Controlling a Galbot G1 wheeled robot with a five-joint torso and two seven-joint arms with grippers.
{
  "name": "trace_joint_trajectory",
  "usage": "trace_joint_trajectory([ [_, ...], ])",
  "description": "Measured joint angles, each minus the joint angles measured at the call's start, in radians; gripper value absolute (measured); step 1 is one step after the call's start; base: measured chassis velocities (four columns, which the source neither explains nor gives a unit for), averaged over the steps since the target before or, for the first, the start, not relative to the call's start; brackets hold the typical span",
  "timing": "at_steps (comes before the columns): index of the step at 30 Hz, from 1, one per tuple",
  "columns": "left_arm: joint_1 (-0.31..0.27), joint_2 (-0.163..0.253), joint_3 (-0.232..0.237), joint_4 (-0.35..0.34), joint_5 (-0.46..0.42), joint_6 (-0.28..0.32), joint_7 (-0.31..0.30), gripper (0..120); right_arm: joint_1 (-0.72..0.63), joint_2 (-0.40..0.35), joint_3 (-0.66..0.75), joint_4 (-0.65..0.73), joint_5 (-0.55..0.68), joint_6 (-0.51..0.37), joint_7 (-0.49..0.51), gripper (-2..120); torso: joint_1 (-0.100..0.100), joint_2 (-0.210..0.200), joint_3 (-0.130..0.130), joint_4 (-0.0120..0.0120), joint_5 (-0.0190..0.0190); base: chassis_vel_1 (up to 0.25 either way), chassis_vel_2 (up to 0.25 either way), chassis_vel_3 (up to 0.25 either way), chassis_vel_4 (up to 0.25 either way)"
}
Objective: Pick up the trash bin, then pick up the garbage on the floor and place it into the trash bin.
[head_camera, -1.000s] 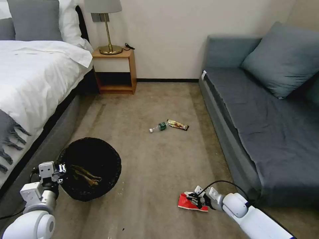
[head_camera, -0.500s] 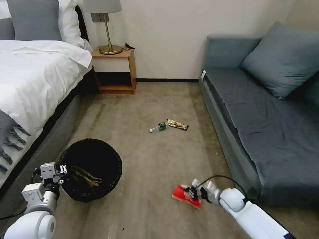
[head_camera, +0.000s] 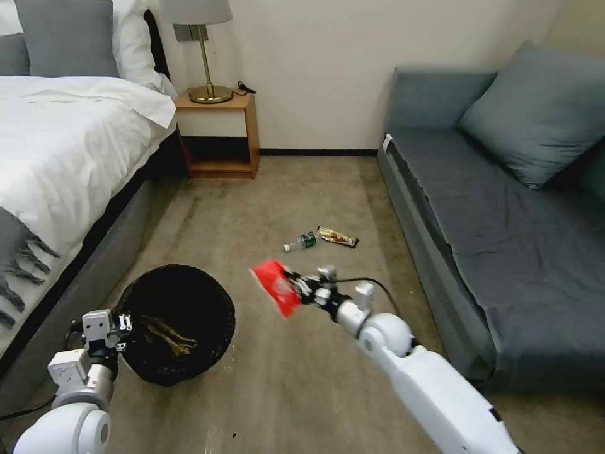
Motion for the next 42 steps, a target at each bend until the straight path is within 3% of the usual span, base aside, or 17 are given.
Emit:
trace_joint_trajectory([
  [4,-0.003,-0.005,0.01,0.0,0.009,0.0,0.002,4,0.019,0.035,-0.085,0.067,0.048,-0.023,0.031,0,0.0,0.0,0.0,0.0,0.0002,0.0,0.0,0.0,0.0],
  [9,-0.002,-0.007,0.014,-0.007,0.01,0.0,0.006,4,0.06,0.062,-0.152,0.054,0.039,-0.029,0.039,0,0.0,0.0,0.0,0.0001,0.0003,0.0,0.0,0.0,0.0],
  [23,0.034,-0.016,0.007,-0.037,0.007,-0.015,0.022,4,0.102,0.143,-0.223,-0.166,-0.155,0.03,0.06,1,0.0,0.0,0.0,0.0,0.0007,0.0,0.0,0.0,0.0],
  [26,0.036,-0.014,0.005,-0.041,0.004,-0.017,0.024,4,0.084,0.137,-0.218,-0.168,-0.188,0.039,0.062,19,0.0,0.0,0.0,-0.0001,0.0006,0.0,0.0,0.0,0.0],
  [32,0.034,-0.015,0.005,-0.042,0.004,-0.017,0.024,4,0.078,0.132,-0.217,-0.158,-0.194,0.039,0.063,26,0.0,0.0,0.0,-0.0001,0.0006,0.0,0.0,0.0,0.0],
  [35,0.029,-0.018,0.012,-0.045,0.009,-0.016,0.024,4,0.073,0.129,-0.216,-0.138,-0.202,0.04,0.07,50,0.0,0.0,0.0,0.0,0.0006,0.0,0.0,0.0,0.0],
  [42,0.027,-0.014,0.007,-0.033,0.012,-0.017,0.023,4,0.065,0.124,-0.213,-0.093,-0.199,0.099,0.126,72,0.0,0.0,0.0,0.0,0.0006,0.0,0.0,0.0,0.0],
])
